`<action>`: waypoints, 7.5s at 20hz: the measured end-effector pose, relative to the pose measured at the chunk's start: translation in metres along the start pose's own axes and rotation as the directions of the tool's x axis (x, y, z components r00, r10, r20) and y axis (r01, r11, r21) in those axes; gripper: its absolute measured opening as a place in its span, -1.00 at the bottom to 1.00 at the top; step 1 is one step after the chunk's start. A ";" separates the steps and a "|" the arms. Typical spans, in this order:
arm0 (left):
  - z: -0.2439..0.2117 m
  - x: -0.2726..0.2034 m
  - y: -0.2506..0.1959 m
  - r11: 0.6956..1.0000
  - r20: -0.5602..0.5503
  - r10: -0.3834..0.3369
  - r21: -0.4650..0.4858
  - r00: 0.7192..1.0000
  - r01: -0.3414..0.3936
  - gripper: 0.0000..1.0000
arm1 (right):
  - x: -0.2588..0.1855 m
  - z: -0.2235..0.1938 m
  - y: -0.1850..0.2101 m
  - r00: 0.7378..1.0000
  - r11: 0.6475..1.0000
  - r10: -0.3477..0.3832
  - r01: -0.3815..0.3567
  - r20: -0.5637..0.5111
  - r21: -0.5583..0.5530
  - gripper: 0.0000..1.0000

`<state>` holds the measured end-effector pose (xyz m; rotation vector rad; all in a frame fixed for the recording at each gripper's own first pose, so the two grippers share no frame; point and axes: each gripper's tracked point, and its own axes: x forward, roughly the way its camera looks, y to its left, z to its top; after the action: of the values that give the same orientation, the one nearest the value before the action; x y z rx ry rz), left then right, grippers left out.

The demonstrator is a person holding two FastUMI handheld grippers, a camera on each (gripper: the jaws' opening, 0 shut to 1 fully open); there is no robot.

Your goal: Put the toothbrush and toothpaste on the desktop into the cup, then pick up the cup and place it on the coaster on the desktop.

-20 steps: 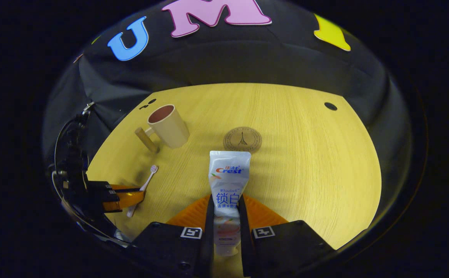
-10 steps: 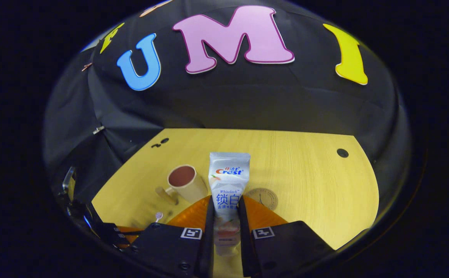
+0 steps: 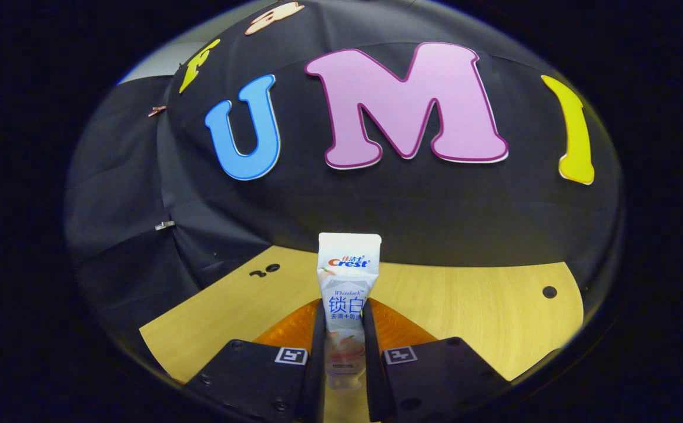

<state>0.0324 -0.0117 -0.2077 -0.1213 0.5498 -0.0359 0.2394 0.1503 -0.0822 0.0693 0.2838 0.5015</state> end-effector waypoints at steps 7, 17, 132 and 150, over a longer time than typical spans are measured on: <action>0.028 -0.021 0.003 0.999 0.071 -0.012 -0.029 0.997 0.014 -0.88 | 0.054 -0.014 0.025 0.999 0.996 0.016 -0.011 0.046 -0.090 -0.36; 0.045 0.001 0.019 0.998 0.108 -0.013 -0.062 0.994 0.020 -0.87 | 0.078 -0.065 0.019 0.999 0.994 -0.034 0.038 0.035 -0.105 -0.34; 0.060 0.189 -0.013 0.969 -0.504 -0.015 0.206 0.863 0.137 -0.46 | -0.261 -0.174 -0.282 0.842 0.841 -0.473 0.520 -0.260 0.152 0.94; 0.088 0.188 -0.083 0.930 -0.450 -0.092 0.279 0.888 0.238 -0.63 | -0.274 -0.162 -0.289 0.825 0.815 -0.514 0.555 -0.235 0.165 0.94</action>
<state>0.2383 -0.0974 -0.2208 0.1719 0.9686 -0.3299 0.0975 -0.2362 -0.2072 0.1614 0.5199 -0.0982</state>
